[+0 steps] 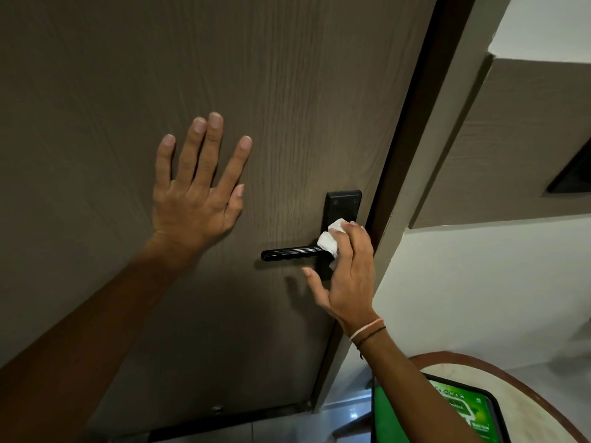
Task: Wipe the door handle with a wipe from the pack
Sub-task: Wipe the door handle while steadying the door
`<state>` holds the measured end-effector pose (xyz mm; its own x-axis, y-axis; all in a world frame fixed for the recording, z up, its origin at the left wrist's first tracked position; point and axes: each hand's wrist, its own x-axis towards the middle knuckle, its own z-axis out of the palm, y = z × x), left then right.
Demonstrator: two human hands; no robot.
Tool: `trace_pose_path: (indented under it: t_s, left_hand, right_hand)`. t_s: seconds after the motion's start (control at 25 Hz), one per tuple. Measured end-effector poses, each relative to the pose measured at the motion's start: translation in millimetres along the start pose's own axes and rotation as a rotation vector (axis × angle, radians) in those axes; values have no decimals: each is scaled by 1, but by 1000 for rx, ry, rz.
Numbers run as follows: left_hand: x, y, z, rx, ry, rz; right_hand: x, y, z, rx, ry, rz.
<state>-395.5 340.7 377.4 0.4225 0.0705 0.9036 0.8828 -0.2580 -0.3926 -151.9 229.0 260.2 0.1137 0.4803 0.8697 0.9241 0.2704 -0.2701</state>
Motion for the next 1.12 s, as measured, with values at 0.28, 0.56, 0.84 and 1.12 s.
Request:
trace_pose_path:
  t_s: [0.28,0.56,0.84,1.12]
  left_hand:
    - [-1,0,1,-7,-15,7]
    - [1,0,-2,-16,-23,2]
    - [2,-3,-1,11,13,34]
    - [1,-3,0,16,19,42]
  right_hand:
    - [12,-25,9,-252,3,-199]
    - [26,-61,10,-252,-65,-210]
    - [-10,-71,46,-361,-75,-395]
    - [-22,-38,43,-347,-69,-424]
